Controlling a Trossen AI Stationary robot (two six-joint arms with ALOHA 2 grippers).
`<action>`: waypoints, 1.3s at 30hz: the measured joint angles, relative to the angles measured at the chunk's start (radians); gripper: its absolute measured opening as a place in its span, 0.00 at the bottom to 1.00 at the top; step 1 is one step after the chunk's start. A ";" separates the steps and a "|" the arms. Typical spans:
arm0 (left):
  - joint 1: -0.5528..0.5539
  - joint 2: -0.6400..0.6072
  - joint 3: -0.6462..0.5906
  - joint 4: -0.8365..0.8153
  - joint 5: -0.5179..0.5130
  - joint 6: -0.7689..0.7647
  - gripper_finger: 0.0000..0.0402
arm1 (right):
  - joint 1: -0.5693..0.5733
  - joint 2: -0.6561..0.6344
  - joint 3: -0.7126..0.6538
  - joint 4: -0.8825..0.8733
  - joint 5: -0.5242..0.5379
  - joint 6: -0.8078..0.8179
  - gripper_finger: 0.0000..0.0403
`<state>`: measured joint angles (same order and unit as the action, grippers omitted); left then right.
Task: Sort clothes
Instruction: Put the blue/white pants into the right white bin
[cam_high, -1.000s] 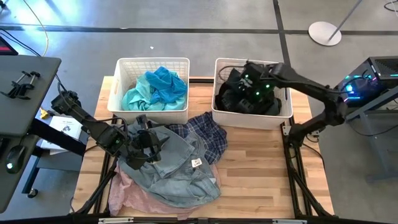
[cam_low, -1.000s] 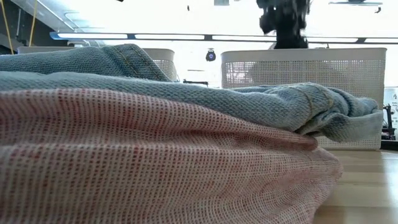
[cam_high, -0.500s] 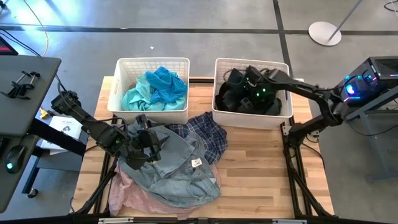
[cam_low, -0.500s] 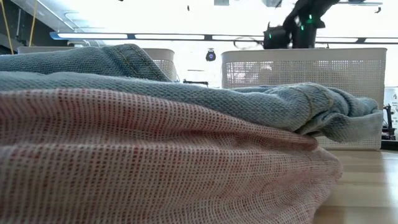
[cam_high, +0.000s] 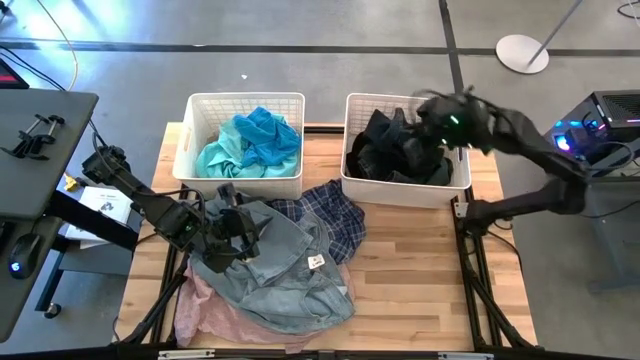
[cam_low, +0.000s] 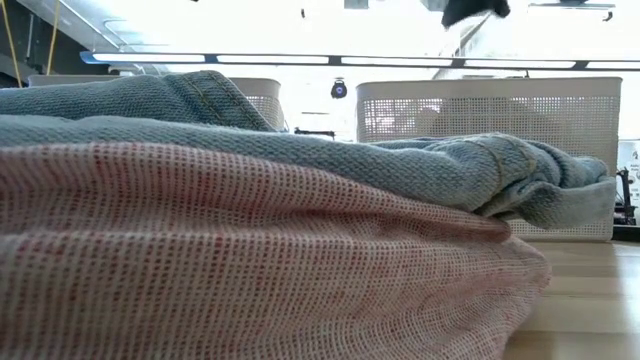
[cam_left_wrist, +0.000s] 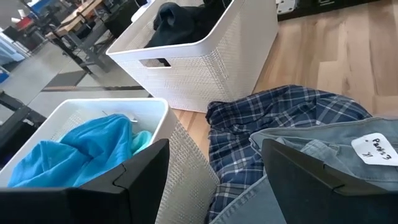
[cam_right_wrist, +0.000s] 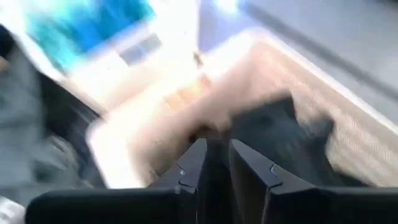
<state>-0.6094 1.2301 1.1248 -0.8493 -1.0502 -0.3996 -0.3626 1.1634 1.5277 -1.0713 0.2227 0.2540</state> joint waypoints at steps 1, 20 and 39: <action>0.000 0.000 0.000 -0.002 -0.008 0.000 0.62 | 0.057 -0.027 -0.019 0.046 0.037 0.016 0.14; -0.007 0.000 0.000 -0.016 -0.029 -0.060 0.62 | 0.742 0.144 -0.638 1.369 -0.067 -0.213 0.14; 0.010 -0.003 0.000 0.240 0.019 0.263 0.62 | 0.710 0.467 -0.396 0.797 -0.076 -0.149 0.59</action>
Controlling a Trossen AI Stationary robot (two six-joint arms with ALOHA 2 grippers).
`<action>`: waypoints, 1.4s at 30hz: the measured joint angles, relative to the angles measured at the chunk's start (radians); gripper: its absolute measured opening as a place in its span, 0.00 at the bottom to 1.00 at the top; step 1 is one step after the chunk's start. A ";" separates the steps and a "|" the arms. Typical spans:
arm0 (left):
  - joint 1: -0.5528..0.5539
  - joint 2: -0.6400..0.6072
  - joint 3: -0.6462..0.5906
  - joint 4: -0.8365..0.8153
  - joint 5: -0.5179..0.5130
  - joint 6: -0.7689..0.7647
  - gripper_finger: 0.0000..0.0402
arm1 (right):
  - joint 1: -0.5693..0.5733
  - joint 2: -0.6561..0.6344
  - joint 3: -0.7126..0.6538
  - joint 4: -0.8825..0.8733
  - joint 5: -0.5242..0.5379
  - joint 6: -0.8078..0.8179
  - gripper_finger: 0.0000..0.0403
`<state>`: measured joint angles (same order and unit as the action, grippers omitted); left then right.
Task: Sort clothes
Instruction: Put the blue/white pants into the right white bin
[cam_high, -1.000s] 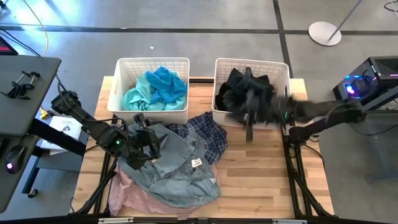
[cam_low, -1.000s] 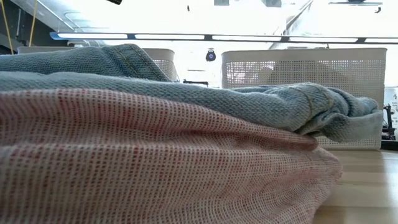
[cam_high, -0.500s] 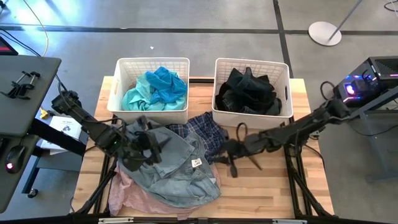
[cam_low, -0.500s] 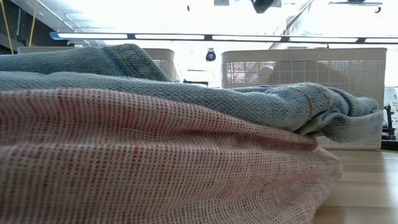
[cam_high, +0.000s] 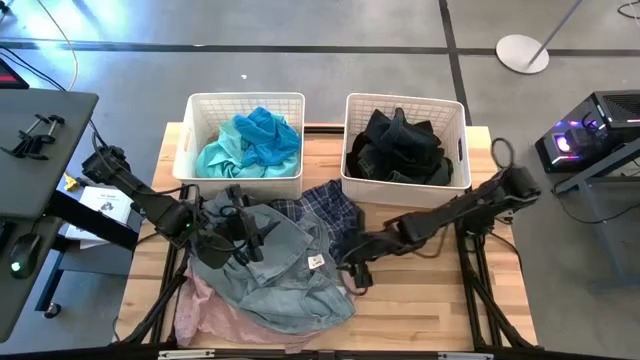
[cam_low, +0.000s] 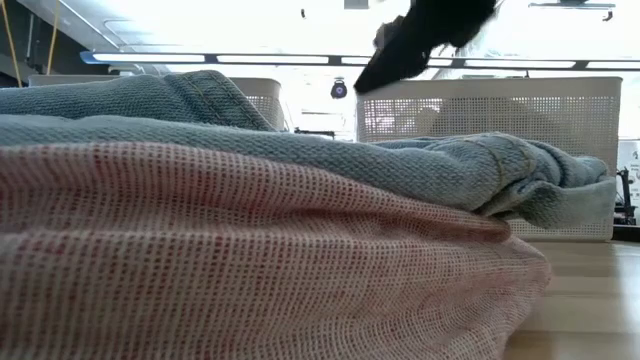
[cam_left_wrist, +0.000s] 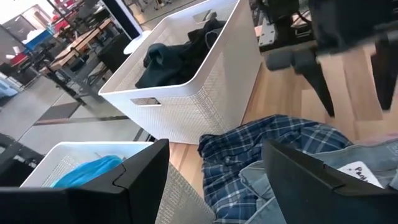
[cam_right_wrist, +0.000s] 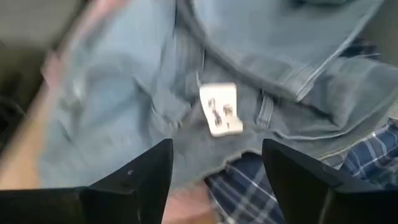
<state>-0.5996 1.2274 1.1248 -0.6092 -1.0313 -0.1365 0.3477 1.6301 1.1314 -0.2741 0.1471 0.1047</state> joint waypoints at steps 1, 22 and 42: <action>0.004 0.000 0.000 -0.003 0.000 0.000 0.62 | -0.002 0.026 0.011 -0.012 0.000 -0.040 0.59; 0.000 -0.011 0.000 -0.201 0.027 -0.210 0.62 | -0.121 0.247 0.125 -0.241 0.172 0.044 0.03; -0.003 -0.011 0.000 -0.212 0.017 -0.228 0.62 | 0.060 -0.186 0.504 -0.488 0.295 0.005 0.01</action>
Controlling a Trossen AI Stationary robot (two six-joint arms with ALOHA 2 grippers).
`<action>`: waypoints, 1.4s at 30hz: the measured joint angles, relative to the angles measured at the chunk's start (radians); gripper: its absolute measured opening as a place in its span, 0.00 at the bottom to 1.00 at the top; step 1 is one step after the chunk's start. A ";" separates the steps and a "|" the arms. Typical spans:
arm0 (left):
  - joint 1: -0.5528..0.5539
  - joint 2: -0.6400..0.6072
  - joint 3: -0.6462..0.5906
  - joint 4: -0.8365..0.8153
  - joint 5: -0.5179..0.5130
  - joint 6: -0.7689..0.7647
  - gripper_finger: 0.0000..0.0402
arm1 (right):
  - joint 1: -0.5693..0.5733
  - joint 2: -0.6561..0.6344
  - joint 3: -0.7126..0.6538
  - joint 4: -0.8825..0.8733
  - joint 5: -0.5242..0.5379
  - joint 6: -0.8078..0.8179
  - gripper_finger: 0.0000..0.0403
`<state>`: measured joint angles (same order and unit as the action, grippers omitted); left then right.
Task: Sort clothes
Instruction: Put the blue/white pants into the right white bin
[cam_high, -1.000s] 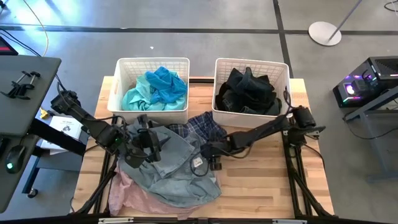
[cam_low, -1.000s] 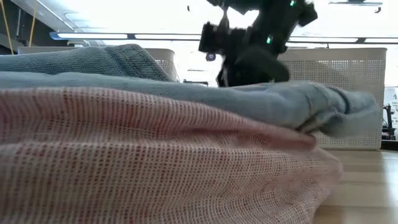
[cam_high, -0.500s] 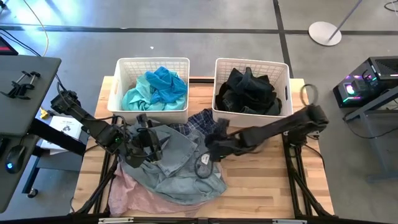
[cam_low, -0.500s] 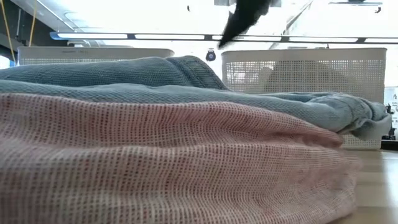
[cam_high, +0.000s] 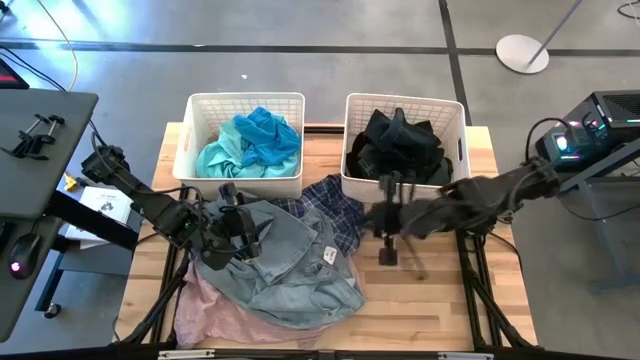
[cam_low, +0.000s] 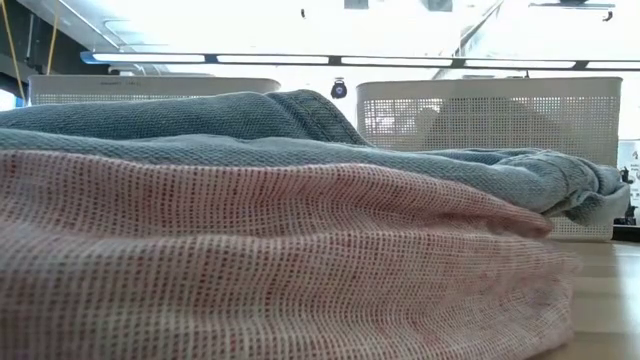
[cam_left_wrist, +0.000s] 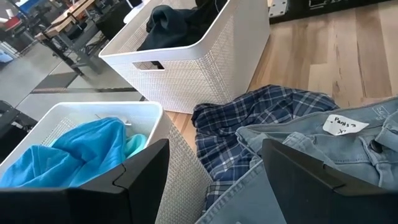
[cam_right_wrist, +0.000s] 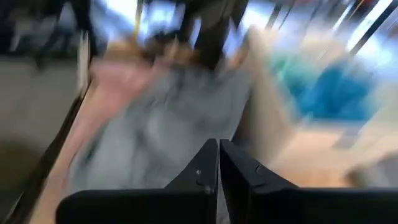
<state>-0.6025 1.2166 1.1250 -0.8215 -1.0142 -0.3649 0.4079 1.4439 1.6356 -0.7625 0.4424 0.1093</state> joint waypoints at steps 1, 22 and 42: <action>0.000 0.000 0.000 -0.002 0.000 0.000 0.62 | -0.004 0.004 -0.030 -0.038 -0.031 0.048 0.02; 0.000 0.000 0.000 0.000 -0.002 0.018 0.62 | -0.170 0.392 -0.591 0.325 -0.113 -0.178 0.64; 0.000 0.001 0.000 0.004 -0.040 0.018 0.62 | -0.145 -0.003 -0.573 0.454 0.078 -0.051 0.03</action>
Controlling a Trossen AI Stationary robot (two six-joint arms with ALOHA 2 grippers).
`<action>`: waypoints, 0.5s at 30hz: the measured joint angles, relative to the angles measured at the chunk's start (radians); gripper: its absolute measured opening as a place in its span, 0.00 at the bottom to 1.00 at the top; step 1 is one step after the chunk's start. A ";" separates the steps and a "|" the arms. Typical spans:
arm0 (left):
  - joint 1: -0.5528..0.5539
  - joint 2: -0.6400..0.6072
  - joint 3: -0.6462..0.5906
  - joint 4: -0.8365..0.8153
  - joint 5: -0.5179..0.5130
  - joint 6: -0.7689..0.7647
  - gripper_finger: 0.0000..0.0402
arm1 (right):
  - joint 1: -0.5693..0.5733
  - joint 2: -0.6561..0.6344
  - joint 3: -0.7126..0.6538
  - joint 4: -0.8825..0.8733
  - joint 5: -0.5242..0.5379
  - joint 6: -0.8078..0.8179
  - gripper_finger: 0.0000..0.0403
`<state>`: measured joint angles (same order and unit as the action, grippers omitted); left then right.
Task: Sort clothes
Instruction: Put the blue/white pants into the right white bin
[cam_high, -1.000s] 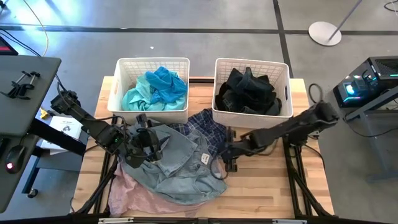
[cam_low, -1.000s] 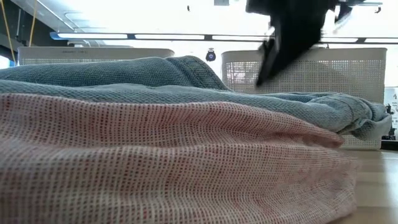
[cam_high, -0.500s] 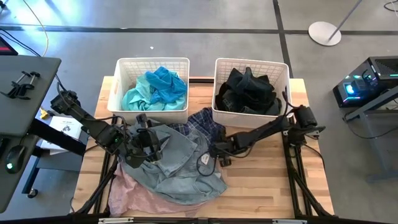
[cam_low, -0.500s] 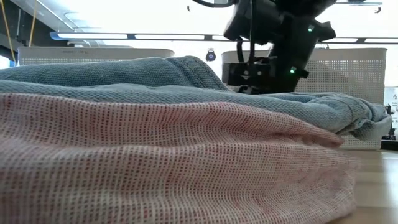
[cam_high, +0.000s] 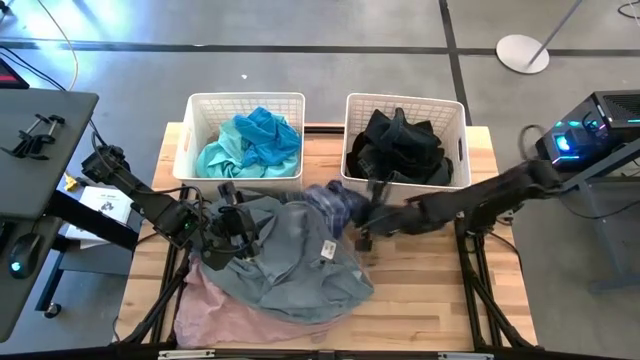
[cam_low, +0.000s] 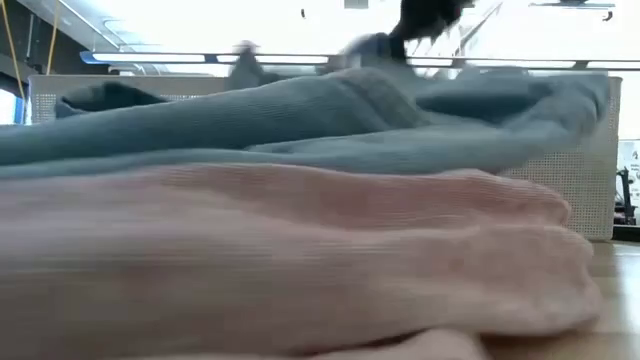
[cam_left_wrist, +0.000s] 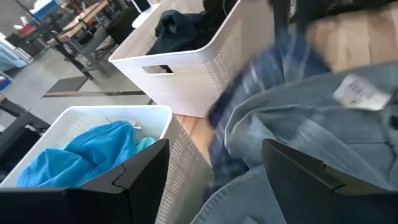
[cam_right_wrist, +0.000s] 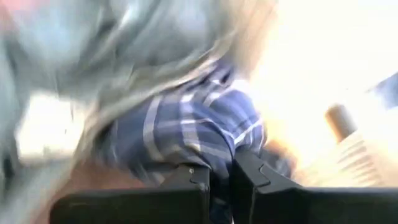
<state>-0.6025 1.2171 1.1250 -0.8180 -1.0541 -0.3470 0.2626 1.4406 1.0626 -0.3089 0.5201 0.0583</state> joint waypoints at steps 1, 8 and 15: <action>0.000 0.000 0.000 0.000 -0.004 0.000 0.62 | 0.009 -0.046 0.000 0.070 0.034 -0.026 0.03; 0.000 0.000 0.000 0.000 -0.012 0.000 0.62 | 0.046 -0.238 0.002 0.699 0.113 -0.369 0.02; 0.000 0.000 0.000 0.000 -0.012 0.001 0.62 | 0.030 -0.289 0.004 1.426 0.138 -0.940 0.01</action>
<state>-0.6025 1.2171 1.1252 -0.8185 -1.0657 -0.3460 0.2930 1.1515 1.0661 1.1175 0.6582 -0.8822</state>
